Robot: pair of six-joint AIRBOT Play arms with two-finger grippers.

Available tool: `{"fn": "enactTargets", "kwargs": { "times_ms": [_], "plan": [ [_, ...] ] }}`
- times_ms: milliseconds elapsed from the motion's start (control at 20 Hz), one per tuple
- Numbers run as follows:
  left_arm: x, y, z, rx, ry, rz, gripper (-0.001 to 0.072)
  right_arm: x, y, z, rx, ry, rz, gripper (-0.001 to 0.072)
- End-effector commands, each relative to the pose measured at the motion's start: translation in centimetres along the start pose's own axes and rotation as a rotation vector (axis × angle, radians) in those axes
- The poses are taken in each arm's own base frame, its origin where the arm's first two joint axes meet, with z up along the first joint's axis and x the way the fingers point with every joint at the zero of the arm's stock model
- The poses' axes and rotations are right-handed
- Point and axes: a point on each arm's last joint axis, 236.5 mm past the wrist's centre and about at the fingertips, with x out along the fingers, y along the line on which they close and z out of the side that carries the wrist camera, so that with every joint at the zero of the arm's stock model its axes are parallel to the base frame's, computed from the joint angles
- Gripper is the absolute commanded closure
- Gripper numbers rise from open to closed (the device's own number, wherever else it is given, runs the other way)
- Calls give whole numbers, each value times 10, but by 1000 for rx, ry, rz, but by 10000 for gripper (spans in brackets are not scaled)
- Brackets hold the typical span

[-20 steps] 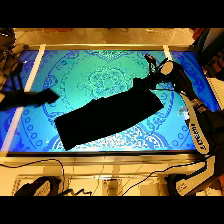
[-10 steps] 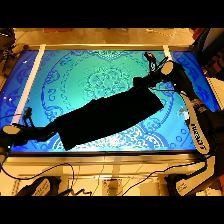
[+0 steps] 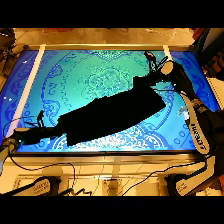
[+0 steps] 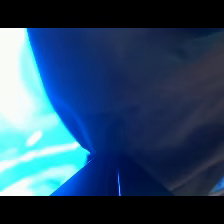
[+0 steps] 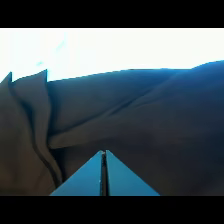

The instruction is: Fold the clothes and pants, and hang the long-sleeved shirts on hangers.

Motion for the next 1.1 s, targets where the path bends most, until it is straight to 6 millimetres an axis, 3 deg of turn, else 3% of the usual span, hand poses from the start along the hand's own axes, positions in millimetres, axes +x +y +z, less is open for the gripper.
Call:
{"fn": "enactTargets", "kwargs": {
  "times_ms": [0, 150, 250, 400, 500, 600, 700, 800, 850, 900, 1050],
  "plan": [
    [-16, -51, 31, 104, -5, -129, 701, 11, 18, 6, -27, -36, 13, 686],
    [-56, -112, 64, 196, -37, -213, 701, 40, 54, 2, -41, -55, 42, 686],
    [-85, -142, 76, 291, -49, -184, 701, 70, 84, -20, -23, 2, 74, 686],
    [-125, -161, 77, 372, -15, -68, 701, 122, 143, -76, -11, 140, 157, 686],
    [-148, -184, 81, 429, -43, -60, 701, 147, 195, -114, 3, 209, 249, 686],
    [-161, -203, 92, 458, -120, -71, 701, 163, 249, -142, 3, 221, 326, 687],
    [-160, -204, 95, 458, -132, -70, 700, 168, 284, -158, -31, 201, 358, 687],
    [-156, -206, 92, 460, -119, -75, 700, 167, 289, -167, -76, 213, 348, 687],
    [-152, -208, 91, 467, -112, -79, 700, 168, 277, -166, -103, 220, 318, 687],
    [-147, -212, 89, 476, -105, -85, 701, 166, 262, -162, -114, 233, 291, 687],
    [-111, -234, 86, 520, -86, -112, 700, 147, 189, -130, -54, 267, 211, 687]
  ]
}}
